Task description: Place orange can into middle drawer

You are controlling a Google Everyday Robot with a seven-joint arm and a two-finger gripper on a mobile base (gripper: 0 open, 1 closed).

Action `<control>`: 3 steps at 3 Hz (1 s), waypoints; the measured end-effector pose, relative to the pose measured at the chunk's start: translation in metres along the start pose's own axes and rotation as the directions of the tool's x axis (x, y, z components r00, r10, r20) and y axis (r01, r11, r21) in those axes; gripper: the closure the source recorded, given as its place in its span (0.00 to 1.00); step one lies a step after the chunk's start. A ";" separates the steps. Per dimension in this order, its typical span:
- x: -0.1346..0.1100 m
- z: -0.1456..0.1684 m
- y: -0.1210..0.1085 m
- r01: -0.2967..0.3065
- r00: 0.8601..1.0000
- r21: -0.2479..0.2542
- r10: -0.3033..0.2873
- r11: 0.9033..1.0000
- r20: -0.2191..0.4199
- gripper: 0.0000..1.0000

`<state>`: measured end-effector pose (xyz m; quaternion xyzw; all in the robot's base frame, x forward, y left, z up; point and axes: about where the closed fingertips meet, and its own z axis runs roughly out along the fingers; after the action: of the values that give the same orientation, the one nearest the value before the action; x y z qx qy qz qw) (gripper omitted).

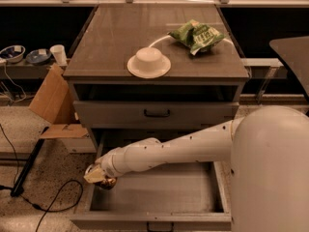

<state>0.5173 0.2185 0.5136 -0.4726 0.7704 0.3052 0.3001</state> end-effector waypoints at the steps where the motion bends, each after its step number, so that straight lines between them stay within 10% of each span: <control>1: 0.012 -0.014 -0.021 -0.036 0.999 0.049 0.036 0.998 -0.006 1.00; 3: 0.018 -0.021 -0.045 -0.073 0.997 0.081 0.074 0.994 -0.013 1.00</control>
Offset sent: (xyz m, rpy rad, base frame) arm 0.0388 -0.0578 -0.0068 -0.0378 0.0019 -0.1346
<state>0.5480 0.1761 0.5048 -0.4340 0.8013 0.2809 0.3012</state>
